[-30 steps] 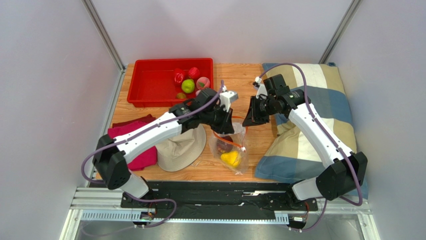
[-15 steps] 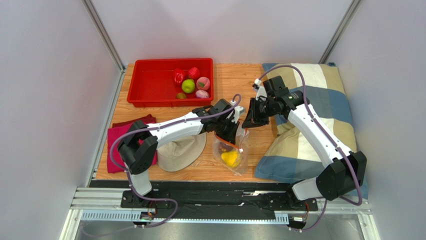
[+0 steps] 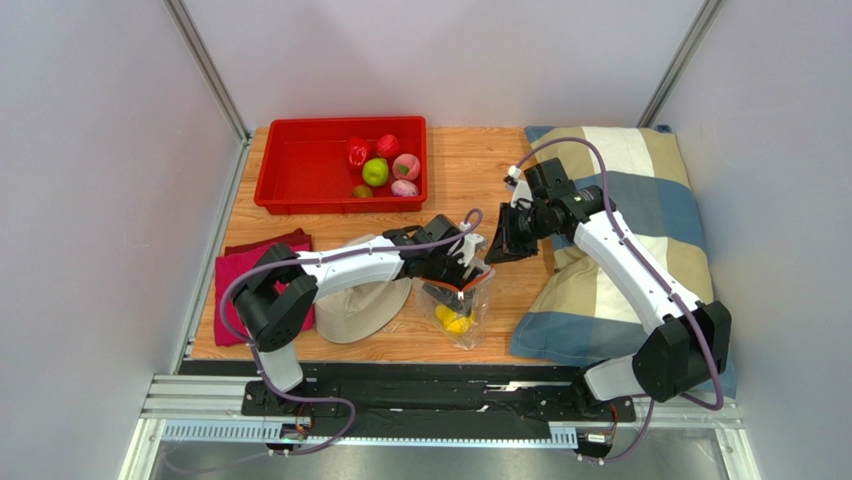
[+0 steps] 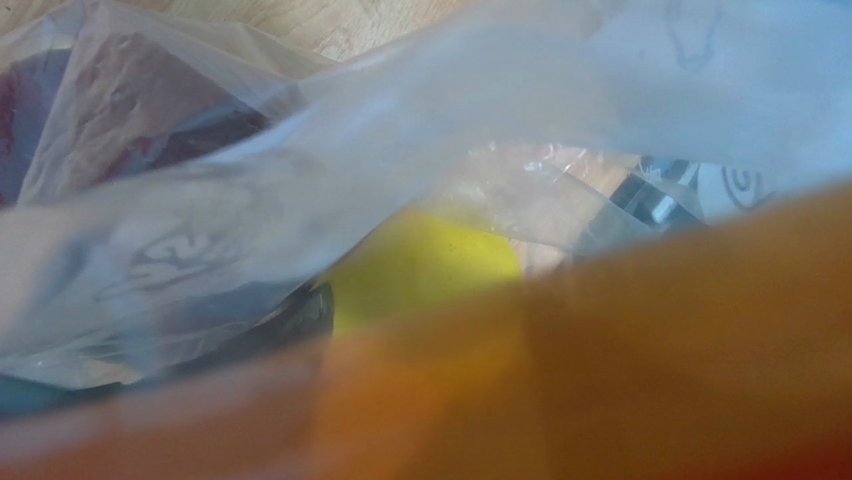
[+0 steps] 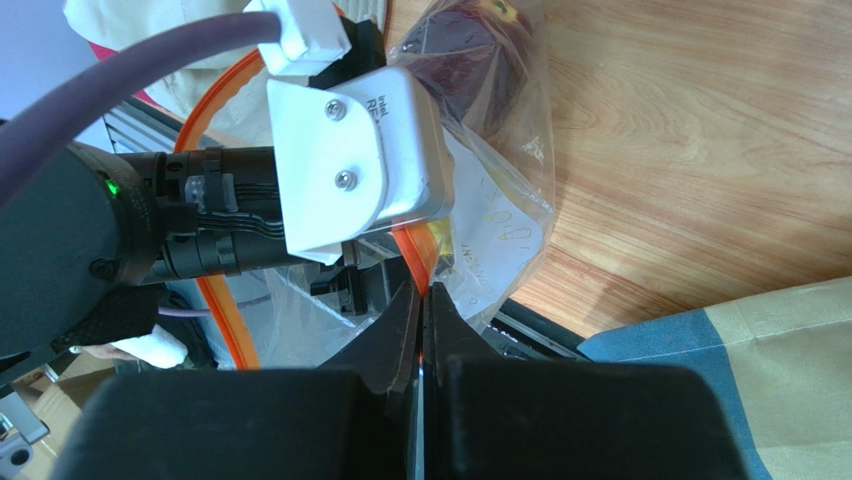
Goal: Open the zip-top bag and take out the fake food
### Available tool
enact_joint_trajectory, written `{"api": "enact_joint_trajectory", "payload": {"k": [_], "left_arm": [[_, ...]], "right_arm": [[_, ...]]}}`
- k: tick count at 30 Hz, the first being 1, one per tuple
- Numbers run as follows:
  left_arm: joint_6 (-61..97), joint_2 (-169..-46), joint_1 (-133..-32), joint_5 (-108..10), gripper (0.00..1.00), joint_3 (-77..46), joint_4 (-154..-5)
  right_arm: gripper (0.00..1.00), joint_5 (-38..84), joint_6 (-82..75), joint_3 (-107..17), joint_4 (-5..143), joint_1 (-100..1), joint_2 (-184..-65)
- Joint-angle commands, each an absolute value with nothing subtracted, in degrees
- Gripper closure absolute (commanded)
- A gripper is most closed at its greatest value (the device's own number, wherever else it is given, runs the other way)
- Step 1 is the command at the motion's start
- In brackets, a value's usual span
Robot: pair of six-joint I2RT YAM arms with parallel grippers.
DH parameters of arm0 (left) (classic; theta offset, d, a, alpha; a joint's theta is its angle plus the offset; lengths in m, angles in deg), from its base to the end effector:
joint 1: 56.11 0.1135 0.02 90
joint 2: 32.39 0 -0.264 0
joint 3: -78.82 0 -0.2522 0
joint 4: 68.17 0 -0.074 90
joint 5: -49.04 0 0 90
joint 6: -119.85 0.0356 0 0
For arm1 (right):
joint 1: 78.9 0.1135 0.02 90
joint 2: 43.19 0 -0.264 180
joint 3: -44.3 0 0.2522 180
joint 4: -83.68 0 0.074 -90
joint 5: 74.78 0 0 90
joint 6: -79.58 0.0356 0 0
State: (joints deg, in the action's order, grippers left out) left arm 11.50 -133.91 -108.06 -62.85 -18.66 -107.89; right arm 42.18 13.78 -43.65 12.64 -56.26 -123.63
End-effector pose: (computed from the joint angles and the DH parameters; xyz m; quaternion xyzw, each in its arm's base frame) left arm 0.2156 -0.2970 0.1986 0.3223 0.8903 -0.3019 0.1112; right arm 0.2460 0.1201 0.3121 -0.0405 0.9473 0.2967 0.1141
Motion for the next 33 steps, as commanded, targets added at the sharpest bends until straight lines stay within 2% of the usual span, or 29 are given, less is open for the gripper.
{"api": "enact_joint_trajectory", "payload": {"k": [1, 14, 15, 18, 19, 21, 22, 28, 33], "left_arm": [[15.7, -131.3, -110.3, -59.8, 0.25, -19.6, -108.5], [16.2, -137.8, -114.1, -56.9, 0.26, -23.0, -105.5], [16.5, -137.0, -114.1, -56.6, 0.28, -23.2, -105.4], [16.8, -134.3, -114.1, -54.8, 0.50, -22.5, -106.0], [17.0, -133.5, -114.1, -54.3, 0.63, -22.1, -106.5], [17.4, -131.1, -114.0, -52.8, 0.78, -20.3, -107.5], [17.5, -130.3, -114.0, -51.3, 1.00, -19.3, -108.9], [17.7, -122.7, -113.7, -47.1, 1.00, -14.6, -106.7], [14.2, -115.6, -112.3, -45.6, 1.00, -17.3, -99.4]], "right_arm": [[1.00, 42.0, 14.0, -43.5, 15.3, -56.1, -122.6], [1.00, 41.2, 13.0, -41.8, 15.5, -56.3, -122.0], [1.00, 41.2, 13.0, -41.9, 15.5, -56.3, -122.0], [1.00, 41.3, 13.0, -41.9, 15.5, -56.3, -122.2], [1.00, 41.2, 13.0, -42.0, 15.5, -56.3, -122.2], [1.00, 40.6, 12.5, -42.7, 14.6, -56.3, -121.7], [1.00, 39.3, 12.1, -42.8, 14.2, -56.3, -121.4], [1.00, 36.1, 10.4, -42.8, 10.9, -56.3, -120.0], [1.00, 34.9, 9.9, -42.6, 10.6, -56.3, -121.0]]}}
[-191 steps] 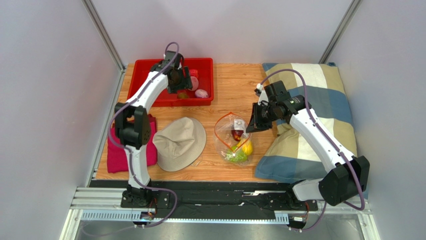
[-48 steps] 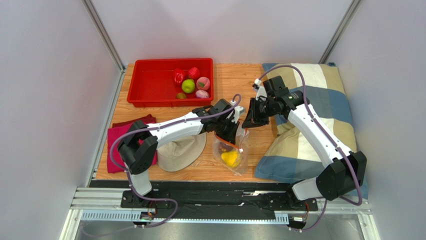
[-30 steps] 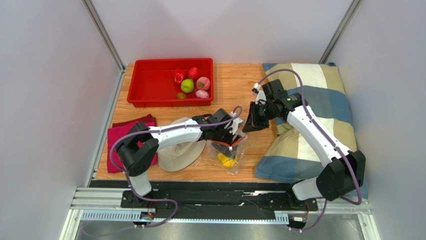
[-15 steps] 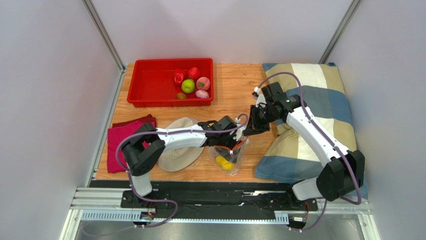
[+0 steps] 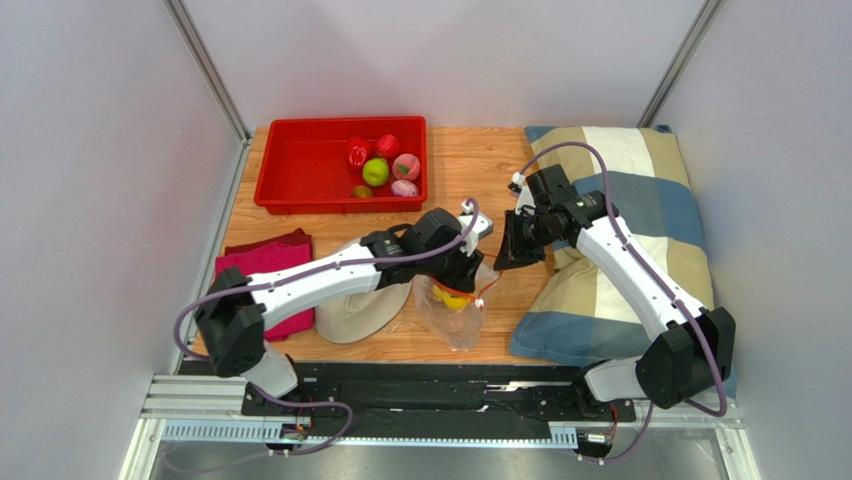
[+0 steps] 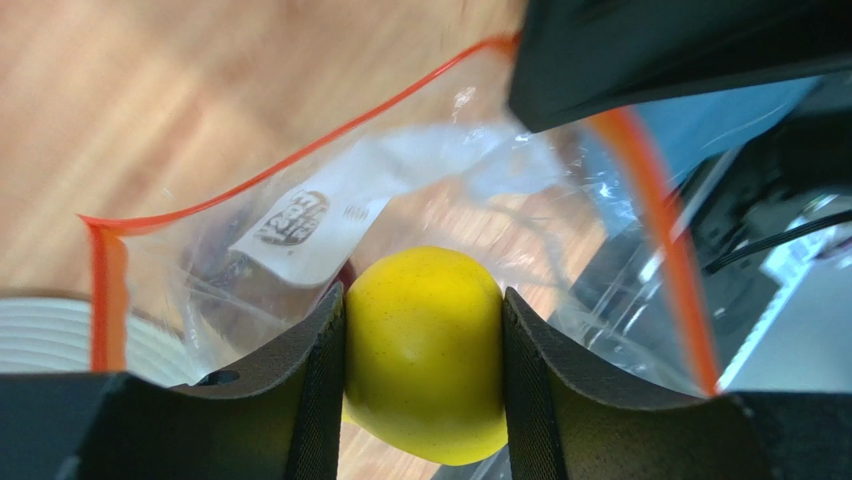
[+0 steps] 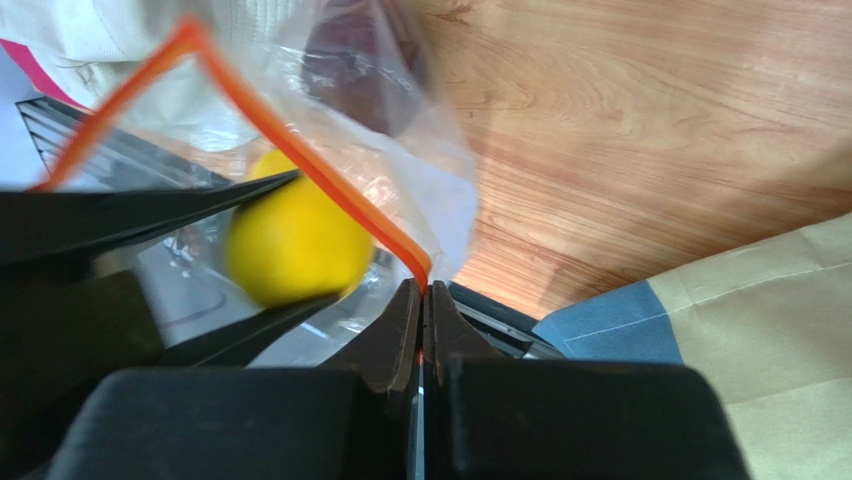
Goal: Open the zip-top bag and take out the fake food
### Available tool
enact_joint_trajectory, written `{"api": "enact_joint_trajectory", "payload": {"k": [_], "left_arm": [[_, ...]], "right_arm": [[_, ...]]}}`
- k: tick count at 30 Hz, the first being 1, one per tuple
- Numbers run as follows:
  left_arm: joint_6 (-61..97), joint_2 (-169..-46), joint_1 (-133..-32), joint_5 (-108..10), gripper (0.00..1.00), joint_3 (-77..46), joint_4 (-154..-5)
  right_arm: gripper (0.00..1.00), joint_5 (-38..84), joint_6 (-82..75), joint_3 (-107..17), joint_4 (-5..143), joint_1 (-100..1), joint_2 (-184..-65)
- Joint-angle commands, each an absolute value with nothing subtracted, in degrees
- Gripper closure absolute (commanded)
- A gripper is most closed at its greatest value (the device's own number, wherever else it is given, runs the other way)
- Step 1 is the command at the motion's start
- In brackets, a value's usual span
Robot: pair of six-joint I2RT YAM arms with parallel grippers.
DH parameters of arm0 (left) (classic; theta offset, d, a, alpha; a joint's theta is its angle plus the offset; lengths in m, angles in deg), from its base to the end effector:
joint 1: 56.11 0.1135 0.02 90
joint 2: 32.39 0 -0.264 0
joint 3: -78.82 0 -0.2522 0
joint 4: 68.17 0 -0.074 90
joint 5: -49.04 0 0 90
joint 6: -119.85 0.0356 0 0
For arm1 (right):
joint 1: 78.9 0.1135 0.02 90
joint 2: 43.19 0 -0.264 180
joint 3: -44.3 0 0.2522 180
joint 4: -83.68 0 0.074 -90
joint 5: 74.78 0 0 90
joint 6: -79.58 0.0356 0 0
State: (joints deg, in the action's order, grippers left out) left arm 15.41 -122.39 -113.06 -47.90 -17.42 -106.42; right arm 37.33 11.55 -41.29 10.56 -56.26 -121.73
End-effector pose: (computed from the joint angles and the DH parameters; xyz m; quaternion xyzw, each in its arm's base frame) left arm 0.1866 -0.2946 0.2735 0.3555 0.8494 -0.2706 0.2810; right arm 0.2359 0.1129 0.3054 -0.0454 0.9599 0.2508 0.1170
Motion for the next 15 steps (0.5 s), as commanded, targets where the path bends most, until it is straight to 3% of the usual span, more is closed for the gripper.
{"api": "enact_joint_trajectory", "payload": {"k": [1, 9, 15], "left_arm": [[12.6, -114.3, -111.1, -45.9, 1.00, -19.5, -97.9], [6.0, -101.9, -99.6, -47.6, 1.00, -25.2, -88.9], [-5.7, -111.0, -82.4, -47.6, 1.00, -15.9, -96.9]], "right_arm": [[1.00, 34.5, 9.8, -42.8, 10.4, -56.3, -121.5], [1.00, 32.6, 9.2, -43.5, 10.2, -56.3, -121.5], [1.00, 33.9, 9.0, -43.3, 10.4, -56.3, -120.3]]}}
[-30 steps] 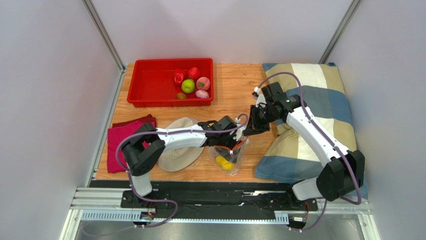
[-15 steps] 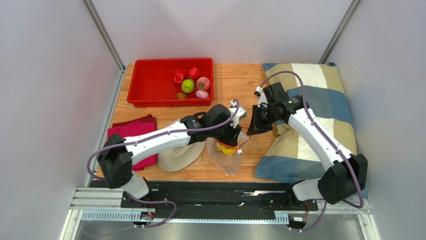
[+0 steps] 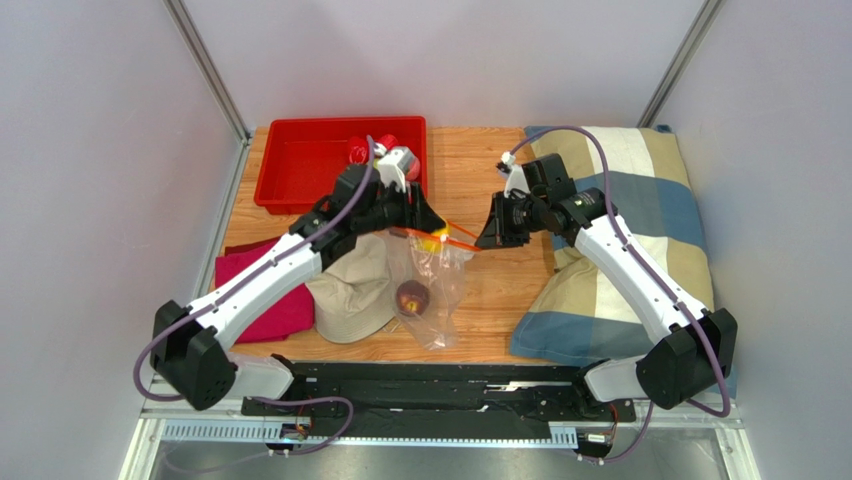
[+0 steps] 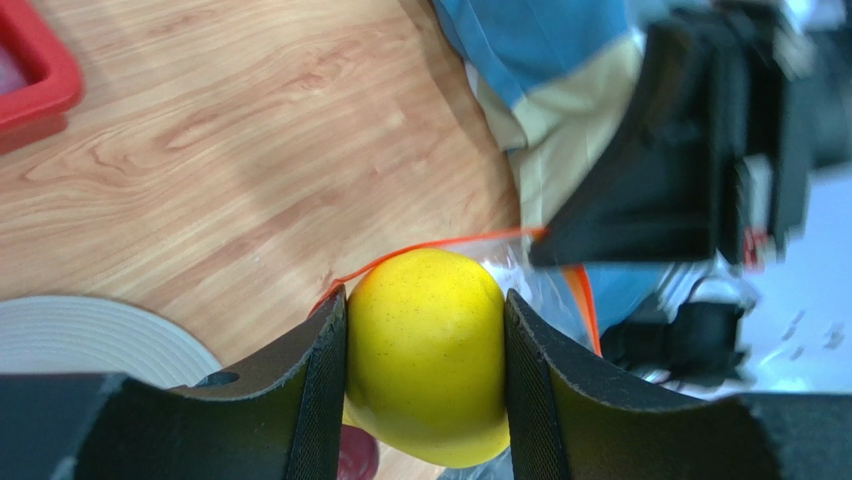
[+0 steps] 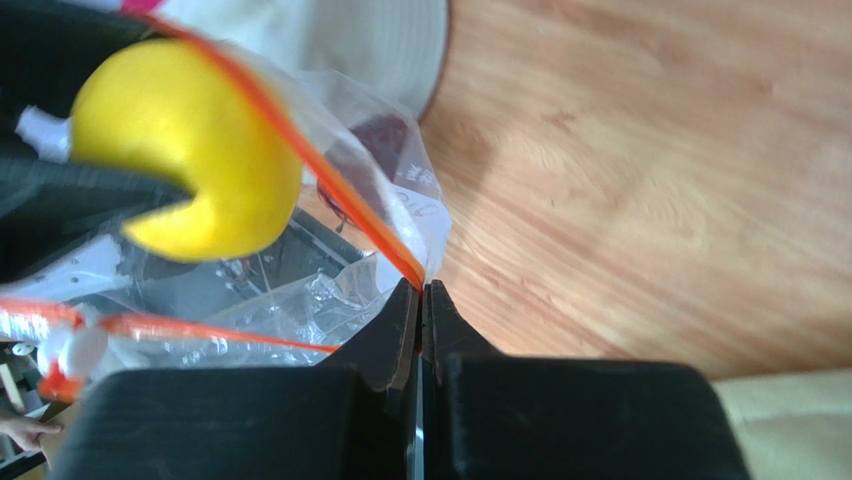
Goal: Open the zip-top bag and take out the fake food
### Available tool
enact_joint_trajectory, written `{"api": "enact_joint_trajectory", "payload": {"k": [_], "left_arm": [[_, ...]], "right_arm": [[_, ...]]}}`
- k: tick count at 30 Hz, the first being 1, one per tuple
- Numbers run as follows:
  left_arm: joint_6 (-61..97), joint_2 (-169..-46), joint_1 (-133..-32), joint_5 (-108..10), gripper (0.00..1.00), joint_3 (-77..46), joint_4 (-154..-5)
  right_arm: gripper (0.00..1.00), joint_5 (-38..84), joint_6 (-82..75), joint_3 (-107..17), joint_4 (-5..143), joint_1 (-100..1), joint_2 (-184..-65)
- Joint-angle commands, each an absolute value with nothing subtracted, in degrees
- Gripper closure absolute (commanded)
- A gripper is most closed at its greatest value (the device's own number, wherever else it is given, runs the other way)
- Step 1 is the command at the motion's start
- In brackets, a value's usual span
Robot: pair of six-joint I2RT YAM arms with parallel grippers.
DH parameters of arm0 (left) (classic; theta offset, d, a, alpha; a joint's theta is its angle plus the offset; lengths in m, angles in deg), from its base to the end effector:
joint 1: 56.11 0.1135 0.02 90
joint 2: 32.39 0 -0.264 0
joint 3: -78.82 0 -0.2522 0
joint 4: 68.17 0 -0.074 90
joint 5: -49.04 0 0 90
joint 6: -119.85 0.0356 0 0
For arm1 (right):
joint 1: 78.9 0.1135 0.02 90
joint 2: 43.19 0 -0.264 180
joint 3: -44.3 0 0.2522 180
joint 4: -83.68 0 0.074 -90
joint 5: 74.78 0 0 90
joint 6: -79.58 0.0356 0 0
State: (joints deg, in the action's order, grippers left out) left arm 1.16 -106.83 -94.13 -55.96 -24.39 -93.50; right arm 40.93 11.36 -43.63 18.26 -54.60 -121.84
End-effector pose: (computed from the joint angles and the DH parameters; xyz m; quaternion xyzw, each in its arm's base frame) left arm 0.2314 -0.1926 0.3359 0.1391 0.8181 -0.3919 0.3974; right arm 0.2452 0.1277 0.3249 -0.0853 0.9310 0.3070 0.1780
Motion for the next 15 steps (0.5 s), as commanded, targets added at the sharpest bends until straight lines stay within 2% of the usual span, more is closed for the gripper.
{"api": "enact_joint_trajectory", "payload": {"k": [1, 3, 6, 11, 15], "left_arm": [[-7.0, -113.5, -80.6, -51.2, 1.00, -12.2, -97.2], [-7.2, -118.7, -76.7, -58.3, 1.00, -10.8, -90.4], [-6.3, -122.8, -77.2, -66.1, 1.00, -6.7, -87.3], [0.6, -123.1, -84.5, -75.6, 1.00, -5.8, -83.6], [8.4, -121.7, -92.1, -80.3, 1.00, -8.0, -82.4]], "right_arm": [[1.00, 33.9, 8.7, -43.2, 10.4, -56.3, -120.1], [1.00, 33.8, 8.6, -43.0, 10.6, -56.3, -119.7], [1.00, 33.3, 8.5, -43.5, 10.2, -56.3, -119.4], [1.00, 29.6, 9.1, -48.0, 8.7, -56.6, -118.8], [1.00, 22.7, 8.7, -56.7, 6.2, -56.9, -119.3]]}}
